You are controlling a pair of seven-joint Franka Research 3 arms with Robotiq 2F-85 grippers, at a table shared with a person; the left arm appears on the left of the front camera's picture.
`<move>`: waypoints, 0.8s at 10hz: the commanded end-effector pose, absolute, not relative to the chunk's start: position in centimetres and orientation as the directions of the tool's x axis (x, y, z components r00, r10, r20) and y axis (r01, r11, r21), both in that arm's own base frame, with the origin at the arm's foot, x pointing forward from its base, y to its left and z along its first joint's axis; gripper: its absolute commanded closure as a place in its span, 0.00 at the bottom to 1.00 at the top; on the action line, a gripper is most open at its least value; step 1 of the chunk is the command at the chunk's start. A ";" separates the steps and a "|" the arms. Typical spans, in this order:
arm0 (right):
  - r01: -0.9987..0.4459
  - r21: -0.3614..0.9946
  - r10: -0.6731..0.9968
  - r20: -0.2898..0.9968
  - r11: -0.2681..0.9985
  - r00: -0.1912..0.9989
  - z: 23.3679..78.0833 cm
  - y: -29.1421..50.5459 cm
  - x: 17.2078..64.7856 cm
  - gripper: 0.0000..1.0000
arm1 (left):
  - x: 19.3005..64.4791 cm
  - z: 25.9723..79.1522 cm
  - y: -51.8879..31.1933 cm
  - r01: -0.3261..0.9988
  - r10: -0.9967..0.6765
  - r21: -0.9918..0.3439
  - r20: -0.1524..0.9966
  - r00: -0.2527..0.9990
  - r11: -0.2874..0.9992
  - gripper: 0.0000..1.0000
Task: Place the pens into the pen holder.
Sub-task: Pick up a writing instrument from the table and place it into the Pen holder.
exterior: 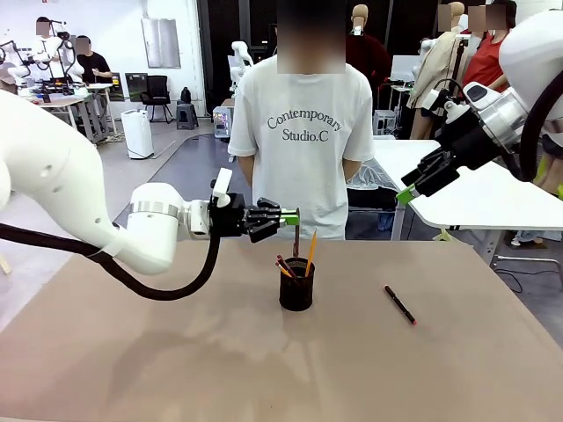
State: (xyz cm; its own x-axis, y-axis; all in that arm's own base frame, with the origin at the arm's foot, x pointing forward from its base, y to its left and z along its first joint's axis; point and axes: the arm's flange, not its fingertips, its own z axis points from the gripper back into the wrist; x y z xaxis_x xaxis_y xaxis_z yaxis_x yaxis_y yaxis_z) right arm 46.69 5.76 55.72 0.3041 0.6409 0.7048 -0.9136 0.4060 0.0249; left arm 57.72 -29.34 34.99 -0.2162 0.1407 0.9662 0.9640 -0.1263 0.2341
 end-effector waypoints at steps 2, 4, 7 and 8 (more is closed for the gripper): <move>-0.914 0.029 0.637 0.708 0.405 0.304 55.8 5.8 46.7 0.00 | 58.8 34.6 -29.9 0.956 0.131 0.212 0.973 -0.189 -0.202 1.00; -0.914 0.029 0.637 0.708 0.405 0.304 55.8 5.8 46.7 0.00 | 58.9 34.5 -29.9 0.952 0.141 0.215 0.972 -0.187 -0.219 0.60; -0.914 0.029 0.637 0.708 0.405 0.304 55.8 5.8 46.7 0.00 | 58.9 34.8 -29.5 0.952 0.142 0.214 0.972 -0.186 -0.217 0.00; -0.914 0.029 0.637 0.708 0.405 0.304 55.8 5.8 46.7 0.00 | 58.9 34.9 -29.3 0.954 0.142 0.213 0.972 -0.186 -0.209 0.00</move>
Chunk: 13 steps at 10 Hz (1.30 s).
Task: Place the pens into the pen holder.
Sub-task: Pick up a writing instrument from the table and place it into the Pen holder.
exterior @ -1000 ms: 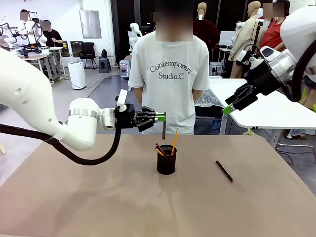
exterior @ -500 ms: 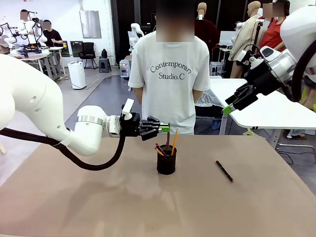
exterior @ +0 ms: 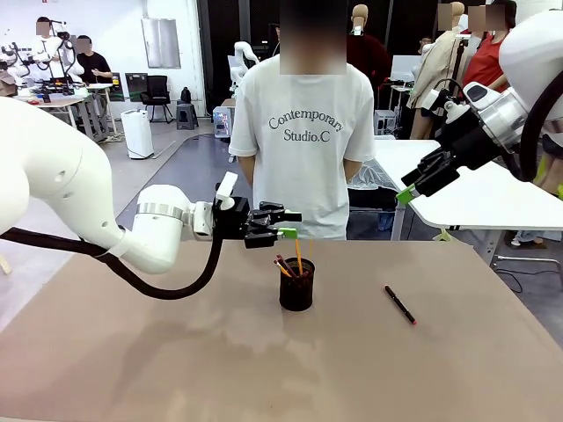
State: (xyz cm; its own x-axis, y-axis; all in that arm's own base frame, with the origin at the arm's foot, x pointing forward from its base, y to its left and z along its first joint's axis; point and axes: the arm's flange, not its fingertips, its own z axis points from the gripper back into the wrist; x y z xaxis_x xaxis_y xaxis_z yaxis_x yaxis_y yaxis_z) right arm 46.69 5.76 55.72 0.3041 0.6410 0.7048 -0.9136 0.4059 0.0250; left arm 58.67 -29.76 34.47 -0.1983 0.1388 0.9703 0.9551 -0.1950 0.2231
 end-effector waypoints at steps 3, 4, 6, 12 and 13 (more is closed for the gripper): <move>-0.914 0.029 0.637 0.708 0.405 0.304 55.8 5.8 46.7 0.00 | 58.6 35.2 -29.1 0.952 0.122 0.205 0.976 -0.181 -0.226 0.00; -0.914 0.029 0.637 0.708 0.405 0.304 55.8 5.8 46.7 0.00 | 58.6 35.2 -29.0 0.954 0.115 0.194 0.979 -0.171 -0.229 0.00; -0.914 0.029 0.637 0.708 0.405 0.304 55.8 5.8 46.7 0.00 | 58.5 35.2 -28.9 0.957 0.099 0.179 0.982 -0.160 -0.226 0.00; -0.914 0.029 0.637 0.708 0.405 0.304 55.8 5.8 46.7 0.00 | 55.5 38.7 -24.6 0.976 -0.178 0.003 0.983 -0.043 -0.218 0.00; -0.914 0.029 0.637 0.708 0.405 0.304 55.8 5.8 46.7 0.00 | 54.1 39.5 -23.2 0.979 -0.258 -0.037 0.966 -0.017 -0.202 0.00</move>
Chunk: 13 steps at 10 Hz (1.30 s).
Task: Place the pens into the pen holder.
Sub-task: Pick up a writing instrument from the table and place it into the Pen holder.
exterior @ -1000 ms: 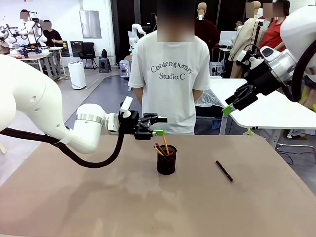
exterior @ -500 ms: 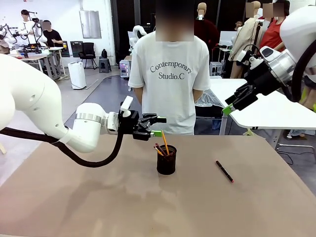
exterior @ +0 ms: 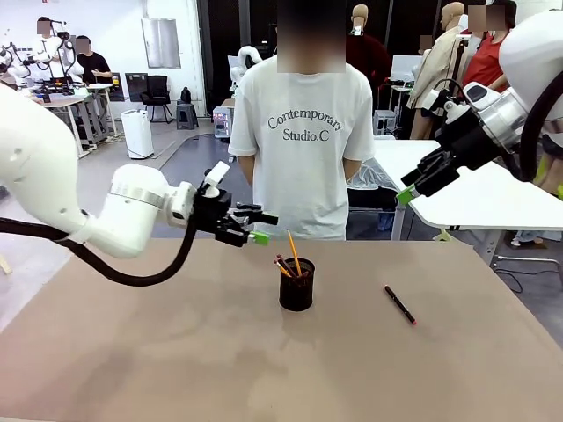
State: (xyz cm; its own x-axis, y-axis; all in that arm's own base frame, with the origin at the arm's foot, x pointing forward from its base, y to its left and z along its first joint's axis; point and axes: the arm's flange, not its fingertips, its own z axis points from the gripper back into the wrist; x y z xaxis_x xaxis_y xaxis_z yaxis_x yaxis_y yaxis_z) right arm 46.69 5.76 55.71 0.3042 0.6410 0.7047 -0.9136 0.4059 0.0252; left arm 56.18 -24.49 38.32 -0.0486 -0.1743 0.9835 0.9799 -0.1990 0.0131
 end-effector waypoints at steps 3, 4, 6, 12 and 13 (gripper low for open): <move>-0.914 0.029 0.637 0.708 0.405 0.304 55.8 5.8 46.7 0.00 | 50.0 42.6 -17.9 0.984 -0.549 -0.154 0.832 0.079 -0.092 0.00; -0.914 0.029 0.637 0.708 0.405 0.304 55.8 5.8 46.7 0.00 | 49.1 43.9 -16.1 0.990 -0.594 -0.143 0.798 0.105 -0.018 0.00; -0.914 0.029 0.637 0.708 0.405 0.304 55.8 5.8 46.7 0.00 | 47.9 46.2 -12.9 0.987 -0.660 -0.038 0.740 0.131 0.154 0.00; -0.914 0.029 0.637 0.708 0.405 0.304 55.8 5.8 46.7 0.00 | 48.4 47.3 -9.7 0.963 -0.662 0.171 0.749 0.010 0.207 0.00; -0.914 0.029 0.637 0.708 0.405 0.304 55.8 5.8 46.7 0.00 | 48.2 47.1 -9.9 0.980 -0.634 0.125 0.773 0.003 0.156 0.00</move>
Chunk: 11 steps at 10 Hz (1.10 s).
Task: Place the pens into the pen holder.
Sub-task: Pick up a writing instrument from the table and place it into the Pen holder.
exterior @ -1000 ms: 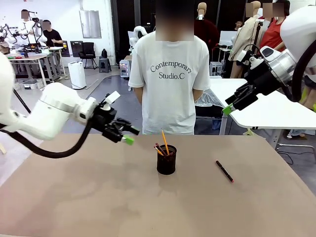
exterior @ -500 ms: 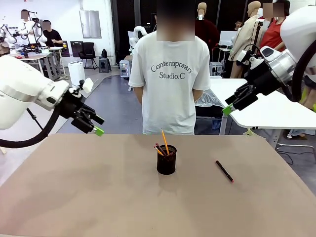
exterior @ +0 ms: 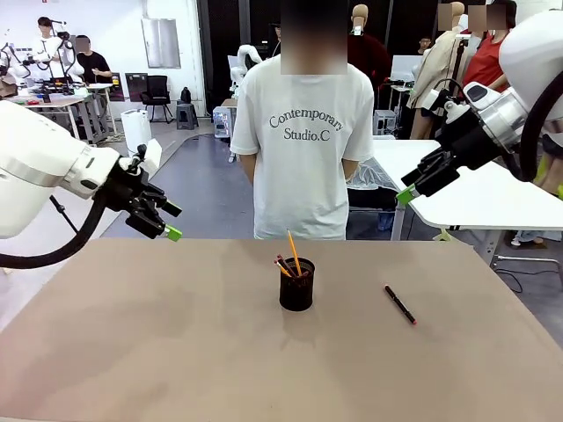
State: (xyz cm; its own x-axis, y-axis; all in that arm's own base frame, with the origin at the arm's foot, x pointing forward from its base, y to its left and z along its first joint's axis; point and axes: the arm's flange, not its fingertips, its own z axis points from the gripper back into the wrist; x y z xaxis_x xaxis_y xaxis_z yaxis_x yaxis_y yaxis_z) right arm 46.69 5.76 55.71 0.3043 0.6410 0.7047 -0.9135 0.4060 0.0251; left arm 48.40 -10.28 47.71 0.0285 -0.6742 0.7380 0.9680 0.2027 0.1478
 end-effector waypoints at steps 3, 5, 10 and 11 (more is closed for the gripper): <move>-0.914 0.029 0.637 0.708 0.405 0.304 55.8 5.8 46.7 0.00 | 48.6 48.0 -9.9 0.960 -0.685 0.155 0.727 0.048 0.232 0.00; -0.914 0.029 0.637 0.708 0.405 0.304 55.8 5.8 46.7 0.00 | 48.6 48.0 -9.9 0.960 -0.685 0.155 0.727 0.048 0.232 0.00; -0.914 0.029 0.637 0.708 0.405 0.304 55.8 5.8 46.7 0.00 | 48.6 48.0 -9.9 0.960 -0.685 0.155 0.727 0.048 0.232 0.00; -0.914 0.029 0.637 0.708 0.405 0.304 55.8 5.8 46.7 0.00 | 48.6 48.0 -9.9 0.960 -0.685 0.155 0.727 0.048 0.232 0.00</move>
State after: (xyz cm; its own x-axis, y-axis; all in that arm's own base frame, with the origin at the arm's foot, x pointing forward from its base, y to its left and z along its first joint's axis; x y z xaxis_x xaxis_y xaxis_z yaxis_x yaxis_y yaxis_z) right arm 46.69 5.76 55.71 0.3043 0.6410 0.7047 -0.9135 0.4060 0.0251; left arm 48.62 -10.01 47.80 0.0364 -0.6805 0.7318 0.9621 0.2218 0.1584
